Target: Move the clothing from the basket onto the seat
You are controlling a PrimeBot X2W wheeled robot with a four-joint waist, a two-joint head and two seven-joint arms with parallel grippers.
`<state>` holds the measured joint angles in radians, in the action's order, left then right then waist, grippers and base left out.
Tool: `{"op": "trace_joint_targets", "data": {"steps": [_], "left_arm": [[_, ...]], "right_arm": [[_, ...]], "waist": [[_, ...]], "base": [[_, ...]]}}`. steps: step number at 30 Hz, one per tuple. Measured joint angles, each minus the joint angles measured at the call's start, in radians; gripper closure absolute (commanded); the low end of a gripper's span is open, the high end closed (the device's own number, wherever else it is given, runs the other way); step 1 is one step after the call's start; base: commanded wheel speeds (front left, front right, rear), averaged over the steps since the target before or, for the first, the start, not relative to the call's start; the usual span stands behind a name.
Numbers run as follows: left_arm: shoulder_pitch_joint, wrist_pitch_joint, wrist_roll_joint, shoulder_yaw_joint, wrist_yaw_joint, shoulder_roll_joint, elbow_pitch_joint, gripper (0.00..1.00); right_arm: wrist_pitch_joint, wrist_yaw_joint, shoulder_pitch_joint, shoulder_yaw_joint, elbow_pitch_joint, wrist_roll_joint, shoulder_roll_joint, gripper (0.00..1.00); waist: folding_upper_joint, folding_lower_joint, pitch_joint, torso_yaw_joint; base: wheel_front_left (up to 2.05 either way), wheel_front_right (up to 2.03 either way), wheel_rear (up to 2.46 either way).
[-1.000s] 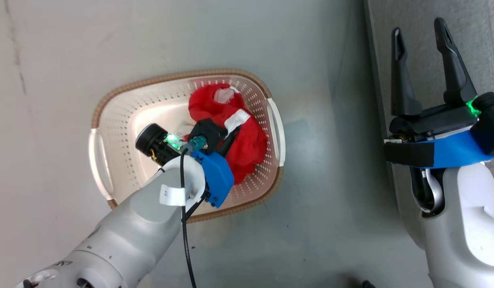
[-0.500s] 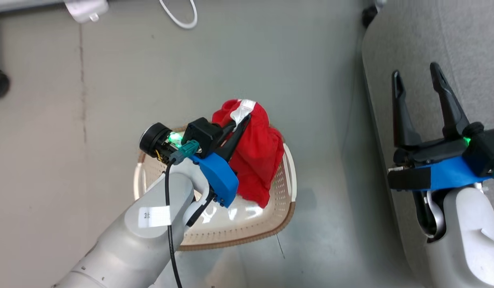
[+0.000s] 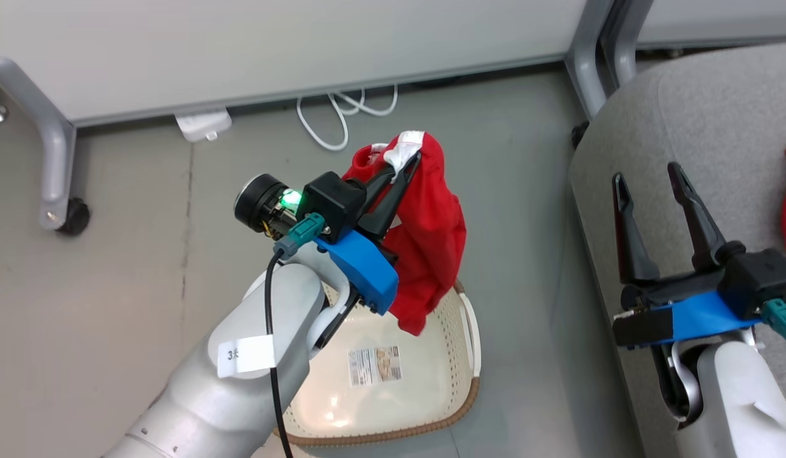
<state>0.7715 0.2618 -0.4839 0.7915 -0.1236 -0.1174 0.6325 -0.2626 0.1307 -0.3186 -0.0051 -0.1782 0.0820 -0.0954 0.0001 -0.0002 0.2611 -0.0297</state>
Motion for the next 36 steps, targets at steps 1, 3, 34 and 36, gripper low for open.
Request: {"op": "trace_joint_targets", "data": {"steps": [1,3,34,36], "left_arm": [[0.000,0.000,0.003,-0.002,0.000,0.003,-0.005,1.00],[0.000,0.000,0.010,-0.003,0.000,0.009,-0.013,1.00],[0.000,0.000,-0.037,0.057,-0.006,0.027,-0.010,1.00],[0.000,0.000,-0.037,0.057,-0.006,0.027,-0.010,1.00]], "right_arm": [[0.000,0.000,0.008,-0.001,-0.001,0.000,0.000,0.00],[0.000,0.000,0.024,-0.002,-0.005,0.000,0.000,0.00],[0.000,0.000,0.161,0.086,-0.002,0.001,0.004,0.00],[0.000,0.000,0.161,0.121,0.000,0.003,0.000,0.00]], "waist": [[0.0000,0.0000,-0.014,0.002],[0.0000,0.0000,-0.042,0.006],[0.0000,0.0001,-0.223,0.037],[0.0000,0.0001,-0.221,0.036]], "base": [[0.00,0.00,0.00],[0.00,0.00,0.00],[0.00,0.00,0.00],[0.00,0.00,0.00]]}}
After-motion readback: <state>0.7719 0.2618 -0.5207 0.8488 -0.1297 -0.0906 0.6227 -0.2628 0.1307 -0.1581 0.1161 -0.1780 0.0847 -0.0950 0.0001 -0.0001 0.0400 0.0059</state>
